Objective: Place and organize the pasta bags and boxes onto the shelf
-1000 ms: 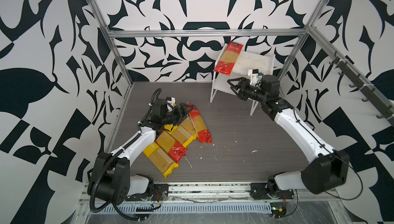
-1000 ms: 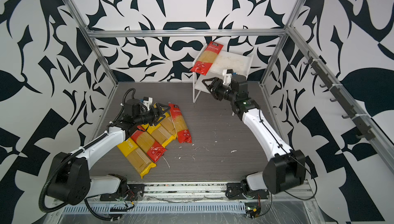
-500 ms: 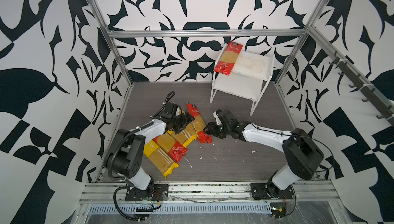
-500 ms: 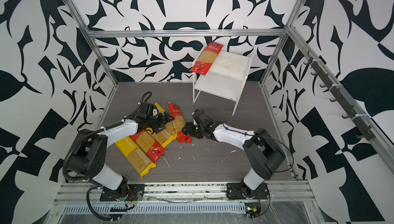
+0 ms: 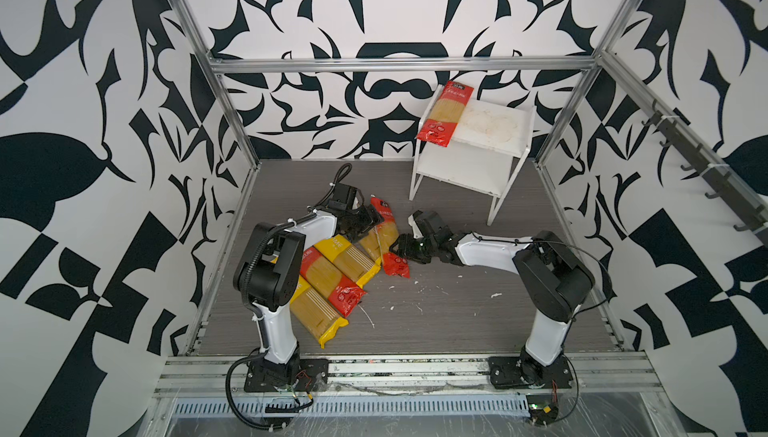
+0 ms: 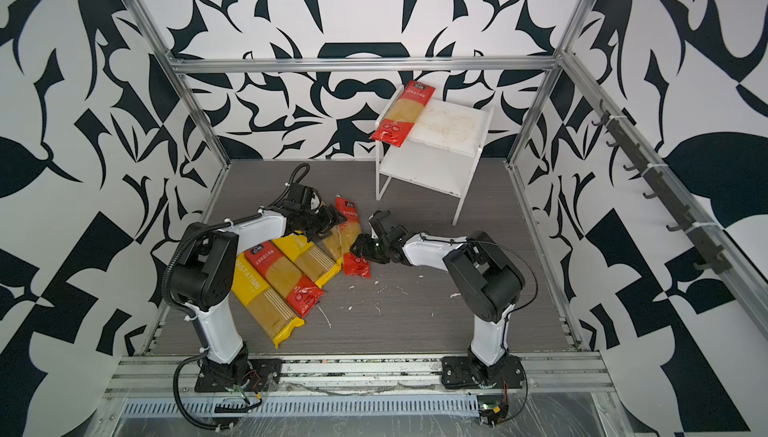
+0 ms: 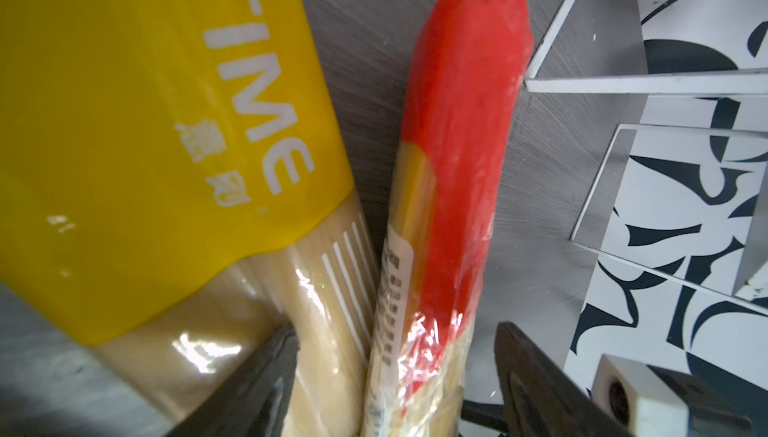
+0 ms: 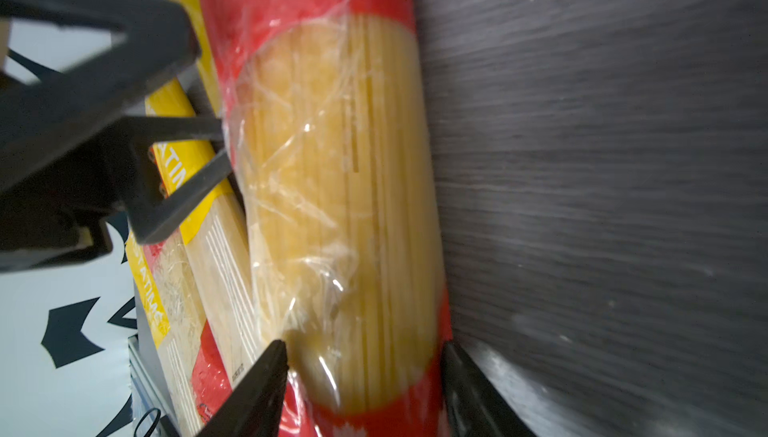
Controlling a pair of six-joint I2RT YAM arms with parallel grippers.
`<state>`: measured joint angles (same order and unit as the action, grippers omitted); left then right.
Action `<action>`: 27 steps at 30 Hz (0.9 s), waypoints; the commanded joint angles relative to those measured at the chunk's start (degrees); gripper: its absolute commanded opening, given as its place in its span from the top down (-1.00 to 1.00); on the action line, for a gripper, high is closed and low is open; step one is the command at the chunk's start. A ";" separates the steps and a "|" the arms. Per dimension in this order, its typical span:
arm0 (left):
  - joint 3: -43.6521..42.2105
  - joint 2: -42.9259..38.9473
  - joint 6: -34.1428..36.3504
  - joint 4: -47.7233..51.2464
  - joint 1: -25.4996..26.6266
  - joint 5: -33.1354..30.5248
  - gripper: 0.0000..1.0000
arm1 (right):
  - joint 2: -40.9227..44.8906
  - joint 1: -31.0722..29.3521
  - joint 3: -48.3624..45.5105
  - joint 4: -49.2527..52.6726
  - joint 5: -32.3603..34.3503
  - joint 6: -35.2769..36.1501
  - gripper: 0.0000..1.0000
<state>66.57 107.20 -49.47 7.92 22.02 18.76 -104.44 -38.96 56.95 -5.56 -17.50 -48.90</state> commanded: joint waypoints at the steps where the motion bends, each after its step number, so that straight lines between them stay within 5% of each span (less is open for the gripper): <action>1: 2.69 1.24 3.73 8.39 1.97 -2.16 -0.58 | 0.21 -1.36 -1.88 -5.19 -3.20 -1.47 -0.20; 5: 3.95 -1.02 7.57 13.32 0.57 -6.95 -0.65 | 1.08 -1.27 -3.26 -6.44 -2.99 -1.91 -0.20; 11: 12.90 3.99 11.11 15.00 -0.69 -4.63 -0.68 | 0.39 -1.21 -3.12 -6.29 -3.42 -1.48 -0.20; 27: 22.18 15.57 14.05 18.81 5.16 -5.78 -0.56 | -1.64 -0.85 -3.75 -8.49 -4.30 -2.40 -0.16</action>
<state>87.77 119.63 -36.12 23.11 24.29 12.82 -105.10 -39.16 53.78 -12.05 -19.49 -50.72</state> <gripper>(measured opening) 0.784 0.584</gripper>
